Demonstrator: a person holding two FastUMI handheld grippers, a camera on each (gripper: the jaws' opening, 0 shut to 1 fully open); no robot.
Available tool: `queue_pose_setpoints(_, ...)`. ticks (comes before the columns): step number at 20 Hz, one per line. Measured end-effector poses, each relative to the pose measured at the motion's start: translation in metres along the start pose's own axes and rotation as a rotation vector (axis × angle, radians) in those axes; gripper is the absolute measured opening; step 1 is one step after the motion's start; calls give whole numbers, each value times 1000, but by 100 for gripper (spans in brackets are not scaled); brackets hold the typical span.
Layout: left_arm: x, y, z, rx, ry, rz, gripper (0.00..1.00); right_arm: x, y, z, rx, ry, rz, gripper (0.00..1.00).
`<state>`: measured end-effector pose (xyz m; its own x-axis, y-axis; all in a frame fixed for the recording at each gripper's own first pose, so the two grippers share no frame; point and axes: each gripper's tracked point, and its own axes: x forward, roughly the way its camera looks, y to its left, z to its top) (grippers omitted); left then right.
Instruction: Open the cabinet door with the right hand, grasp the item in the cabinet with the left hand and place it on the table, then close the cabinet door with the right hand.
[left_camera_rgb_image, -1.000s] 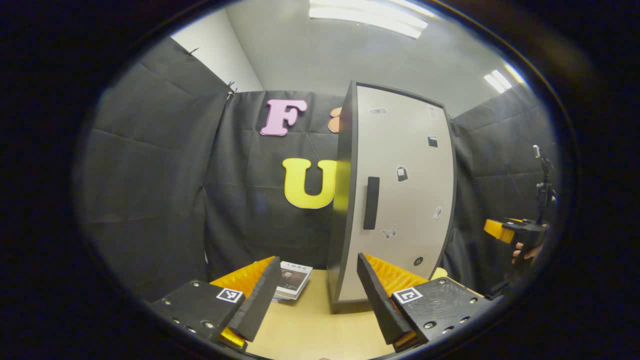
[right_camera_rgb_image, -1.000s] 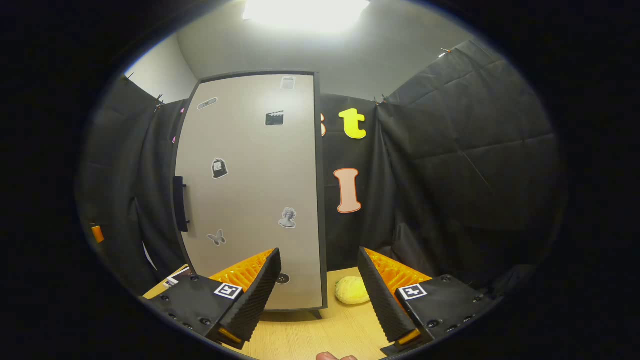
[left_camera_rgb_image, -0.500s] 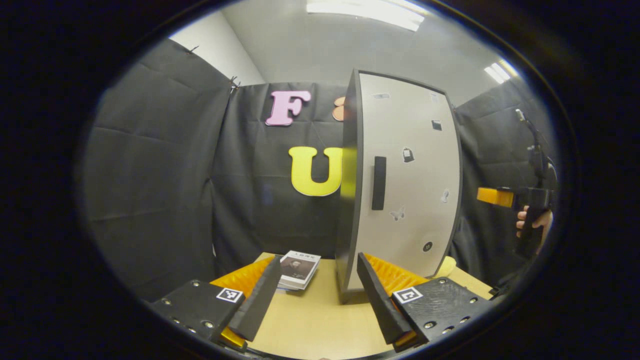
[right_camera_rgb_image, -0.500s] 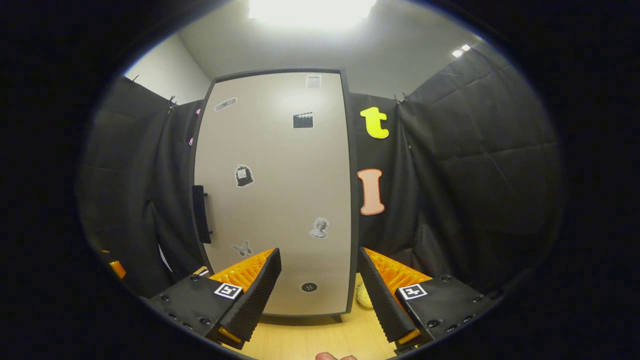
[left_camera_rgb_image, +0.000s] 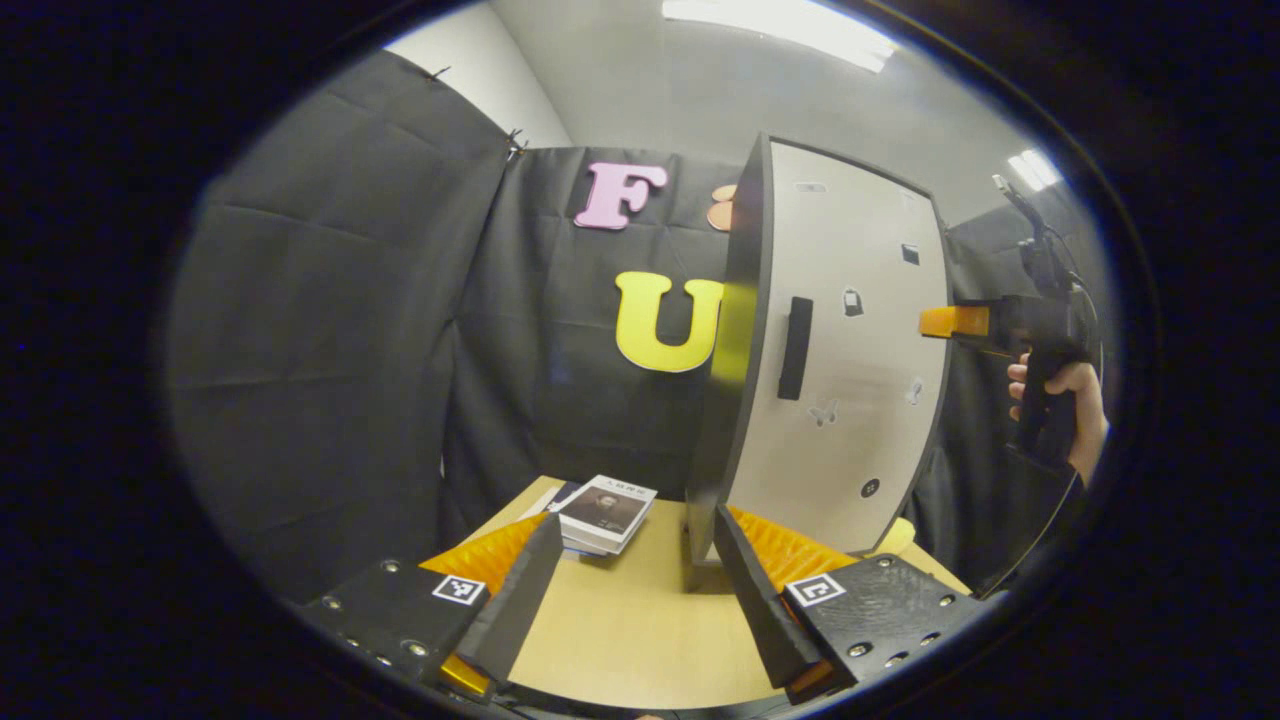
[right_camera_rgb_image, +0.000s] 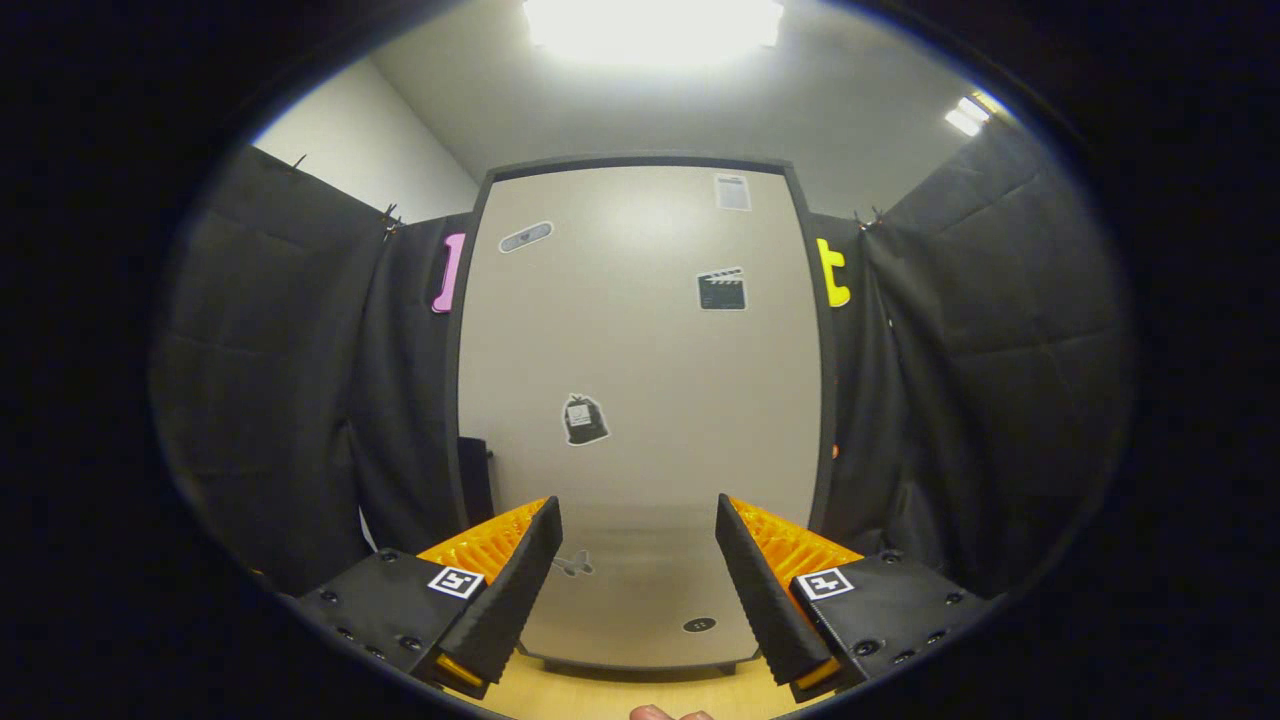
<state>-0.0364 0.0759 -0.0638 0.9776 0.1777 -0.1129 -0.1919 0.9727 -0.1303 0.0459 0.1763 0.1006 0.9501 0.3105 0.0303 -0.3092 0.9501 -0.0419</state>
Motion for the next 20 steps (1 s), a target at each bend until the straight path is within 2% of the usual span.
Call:
queue_pose_setpoints(3,-4,21,-14,-26,18,47,93,16,28,-1,59,7,46,97)
queue_pose_setpoints(5,-7,32,-23,-84,34,66,90,31,47,-3,67,17,70,98)
queue_pose_setpoints(7,-10,46,-33,-145,53,89,91,43,61,-4,52,17,80,97)
queue_pose_setpoints(9,-11,64,-42,-189,73,123,96,56,76,-5,28,17,93,97)
queue_pose_setpoints(10,-11,72,-44,-208,78,138,96,61,82,-6,15,15,96,98)
queue_pose_setpoints(11,-11,80,-45,-227,80,149,91,67,89,-8,2,16,102,98)
queue_pose_setpoints(12,-11,88,-45,-241,76,160,93,73,96,-11,-9,21,106,97)
queue_pose_setpoints(15,-6,109,-42,-234,62,199,91,87,111,-23,-28,42,109,98)
queue_pose_setpoints(20,3,128,-37,-148,58,228,91,111,123,-41,-27,90,80,97)
